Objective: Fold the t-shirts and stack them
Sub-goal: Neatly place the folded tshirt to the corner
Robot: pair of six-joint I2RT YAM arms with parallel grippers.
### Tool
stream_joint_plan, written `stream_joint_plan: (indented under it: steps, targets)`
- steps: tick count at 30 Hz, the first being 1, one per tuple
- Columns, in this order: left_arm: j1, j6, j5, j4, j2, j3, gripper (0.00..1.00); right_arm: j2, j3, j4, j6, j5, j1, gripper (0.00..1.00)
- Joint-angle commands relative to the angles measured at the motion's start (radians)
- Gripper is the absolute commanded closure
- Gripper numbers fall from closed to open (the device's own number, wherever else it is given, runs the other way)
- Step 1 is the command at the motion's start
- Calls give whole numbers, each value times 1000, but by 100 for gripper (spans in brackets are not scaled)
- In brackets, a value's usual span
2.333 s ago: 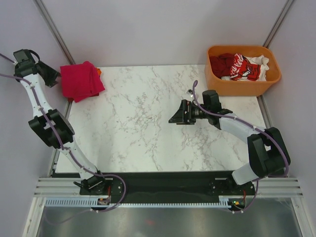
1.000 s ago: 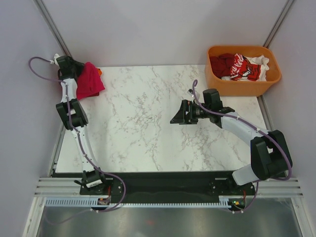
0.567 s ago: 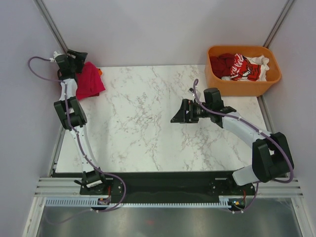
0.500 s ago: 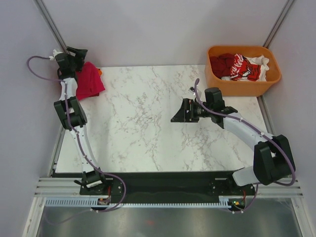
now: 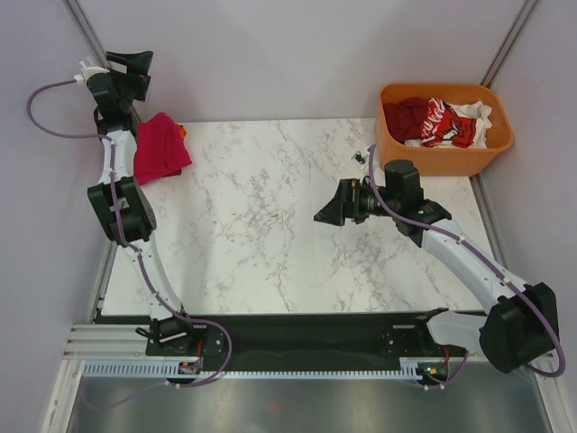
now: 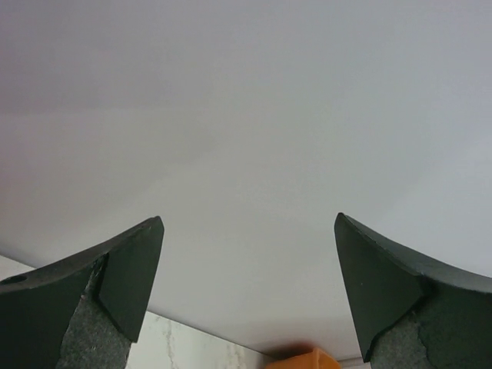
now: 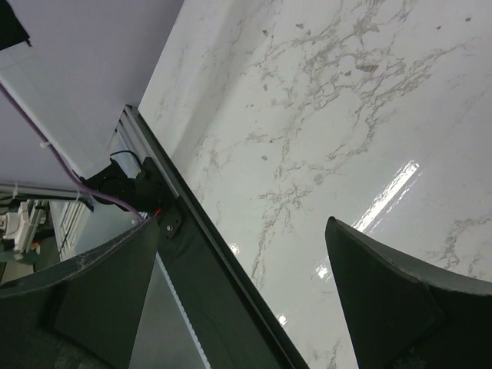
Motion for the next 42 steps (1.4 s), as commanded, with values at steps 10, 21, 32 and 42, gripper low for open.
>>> stream_joint_plan:
  steps: [10,21,32,42]
  targets:
    - [-113,-53,54,115,-558,-724,0,-127,32,-150,-60,171,40,2]
    - [-403,619,-209,-139,-1231,-1218,0,-265,35,-217,0,254,66,2]
    - [-562,827,-527,-435,-1863,-1459,0,-323,47,-200,-4,331,79,2]
    - [-562,864,-533,-480,-1934,-1522,0,-323,64,-195,8,386,79,2]
